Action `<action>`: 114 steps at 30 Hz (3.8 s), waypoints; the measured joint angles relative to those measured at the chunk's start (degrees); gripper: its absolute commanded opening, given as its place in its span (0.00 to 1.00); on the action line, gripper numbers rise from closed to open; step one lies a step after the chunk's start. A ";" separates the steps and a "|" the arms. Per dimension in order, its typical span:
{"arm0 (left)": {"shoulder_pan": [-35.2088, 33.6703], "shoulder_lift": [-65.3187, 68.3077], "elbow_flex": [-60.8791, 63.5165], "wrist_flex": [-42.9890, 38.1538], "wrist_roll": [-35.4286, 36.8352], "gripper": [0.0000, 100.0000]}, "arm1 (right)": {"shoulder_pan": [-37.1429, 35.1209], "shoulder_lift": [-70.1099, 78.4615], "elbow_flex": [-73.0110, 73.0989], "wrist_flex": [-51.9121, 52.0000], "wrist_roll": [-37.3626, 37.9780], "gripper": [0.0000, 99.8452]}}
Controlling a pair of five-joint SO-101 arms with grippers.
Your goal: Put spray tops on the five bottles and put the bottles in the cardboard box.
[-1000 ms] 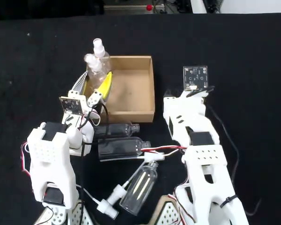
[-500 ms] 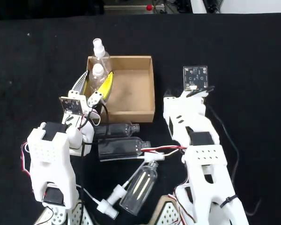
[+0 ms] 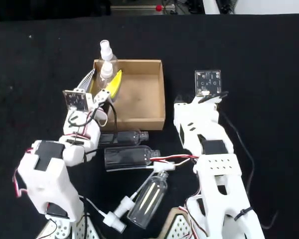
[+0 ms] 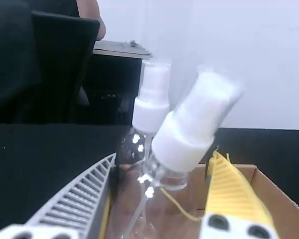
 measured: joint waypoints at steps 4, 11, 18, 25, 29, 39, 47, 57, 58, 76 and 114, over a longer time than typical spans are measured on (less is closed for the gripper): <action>-0.18 -1.85 0.26 2.55 0.00 0.26 | 0.00 0.00 0.00 0.00 0.00 0.05; -0.44 -1.85 0.26 2.55 0.00 0.26 | 0.00 0.00 0.00 0.00 0.00 0.05; -3.52 -1.85 0.26 2.55 0.00 0.26 | 0.00 0.00 0.00 0.00 0.00 0.05; -3.96 -1.85 0.18 2.55 0.00 0.26 | 0.00 0.00 0.00 0.00 0.00 0.05; -3.96 -1.85 0.18 2.55 0.00 0.26 | 0.00 0.00 0.00 0.00 0.00 0.05; -3.96 -4.04 0.18 4.57 0.00 0.26 | 0.00 0.00 0.00 0.00 0.00 0.05; -3.96 -18.37 0.18 27.08 0.00 0.26 | 0.00 0.00 0.00 0.00 0.00 0.05; -3.96 -30.33 0.18 47.21 0.00 0.26 | 0.00 0.00 0.00 0.00 0.00 0.05; -3.96 -31.38 0.26 48.88 0.00 0.26 | 0.00 0.00 0.00 0.00 0.00 0.05; -6.51 -68.57 0.26 97.85 0.00 0.26 | 0.00 0.00 -0.53 1.14 0.00 0.05; -18.02 -85.63 33.49 82.55 8.18 0.26 | -13.80 24.97 -14.68 -11.60 -6.33 0.10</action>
